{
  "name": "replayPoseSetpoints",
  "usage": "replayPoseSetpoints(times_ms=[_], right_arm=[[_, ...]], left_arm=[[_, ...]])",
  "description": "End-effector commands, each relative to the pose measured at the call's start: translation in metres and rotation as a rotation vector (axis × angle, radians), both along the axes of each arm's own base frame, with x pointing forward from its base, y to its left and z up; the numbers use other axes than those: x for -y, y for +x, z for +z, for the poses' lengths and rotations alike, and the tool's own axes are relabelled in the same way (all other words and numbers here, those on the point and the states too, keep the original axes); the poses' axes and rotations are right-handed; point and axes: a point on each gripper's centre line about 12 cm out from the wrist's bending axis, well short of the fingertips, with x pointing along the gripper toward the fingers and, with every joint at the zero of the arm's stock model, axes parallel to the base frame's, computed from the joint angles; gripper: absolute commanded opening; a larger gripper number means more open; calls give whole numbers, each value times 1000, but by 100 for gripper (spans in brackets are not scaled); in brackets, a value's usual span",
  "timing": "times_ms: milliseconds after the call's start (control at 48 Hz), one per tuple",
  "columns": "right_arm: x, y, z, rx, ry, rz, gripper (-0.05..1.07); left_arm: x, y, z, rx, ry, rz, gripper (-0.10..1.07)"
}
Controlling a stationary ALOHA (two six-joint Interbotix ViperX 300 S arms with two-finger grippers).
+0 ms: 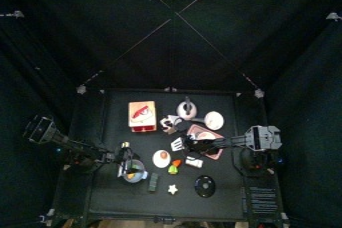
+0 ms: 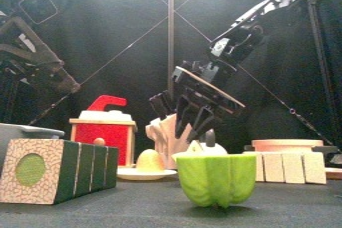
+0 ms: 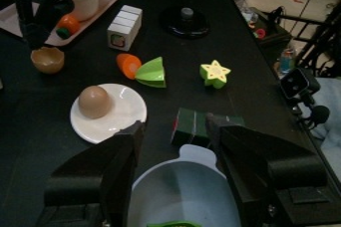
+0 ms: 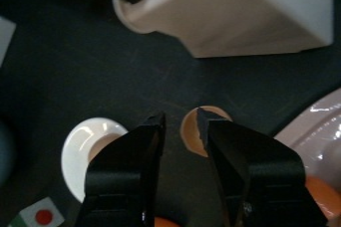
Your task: Grab eggshell from small plate
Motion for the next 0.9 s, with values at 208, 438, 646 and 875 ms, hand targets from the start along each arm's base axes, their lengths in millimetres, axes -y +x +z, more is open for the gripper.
replayPoseSetpoints(times_ms=[208,438,646,875], right_arm=[[-31,17,27,102,-36,154,75],[-47,29,21,100,-43,201,86],[-54,39,11,84,-63,232,90],[-52,44,-2,56,-66,226,90]], left_arm=[[1,4,5,19,-5,3,88],[1,3,4,18,-4,3,88],[0,3,4,16,-4,5,88],[0,3,4,16,-4,6,88]])
